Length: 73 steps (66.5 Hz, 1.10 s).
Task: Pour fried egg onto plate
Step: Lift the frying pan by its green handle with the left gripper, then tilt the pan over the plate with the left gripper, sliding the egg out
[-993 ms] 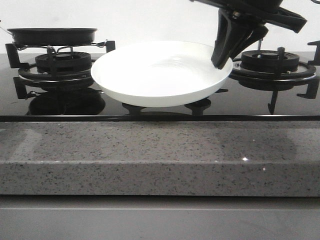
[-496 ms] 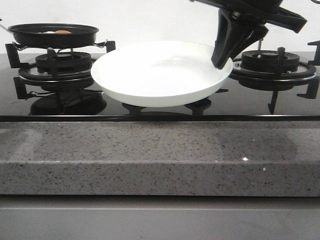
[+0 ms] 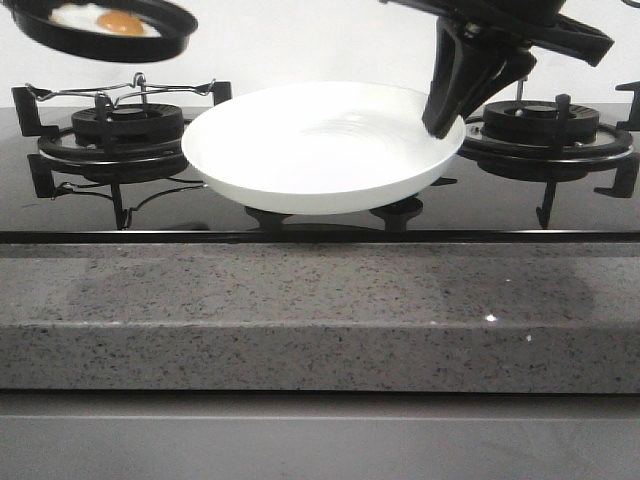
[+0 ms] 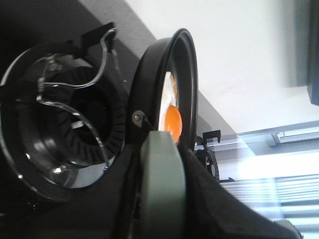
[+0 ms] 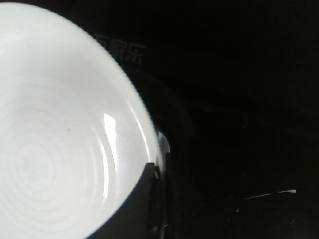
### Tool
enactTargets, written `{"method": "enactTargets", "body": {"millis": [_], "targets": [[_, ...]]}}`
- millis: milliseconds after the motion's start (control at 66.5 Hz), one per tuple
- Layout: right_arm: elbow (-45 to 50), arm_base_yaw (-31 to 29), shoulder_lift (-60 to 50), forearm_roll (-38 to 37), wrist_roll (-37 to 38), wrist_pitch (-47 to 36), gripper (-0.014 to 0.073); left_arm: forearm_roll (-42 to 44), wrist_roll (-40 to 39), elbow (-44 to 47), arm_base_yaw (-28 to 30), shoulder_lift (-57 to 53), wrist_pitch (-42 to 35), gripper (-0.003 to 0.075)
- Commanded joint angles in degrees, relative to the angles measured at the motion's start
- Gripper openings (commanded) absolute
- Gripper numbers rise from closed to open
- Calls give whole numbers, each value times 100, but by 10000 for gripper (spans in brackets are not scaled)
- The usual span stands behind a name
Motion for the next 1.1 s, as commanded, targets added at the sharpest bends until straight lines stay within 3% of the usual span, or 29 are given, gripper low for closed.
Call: {"method": "enactTargets", "body": {"millis": [0,301,496,873,1083], "targets": [[-144,-9,-227,54,-3,-212,-66,-496,125,-179,11,-554,234,-20],[-144,-9,-227,54,-3,-212,-66,40,322,-156,-37,-1469,212,-20],[-144,-9,-227,54,-3,-212,-66,173,442,349,-447,-2172,-324,-20],[-144,-9,-227,54,-3,-212,-66,975,761,889,-2112,-2735,-1718,-20],[-144,-9,-227,54,-3,-212,-66,1307,1527,797,-3176,-2735,-2643,-20]]}}
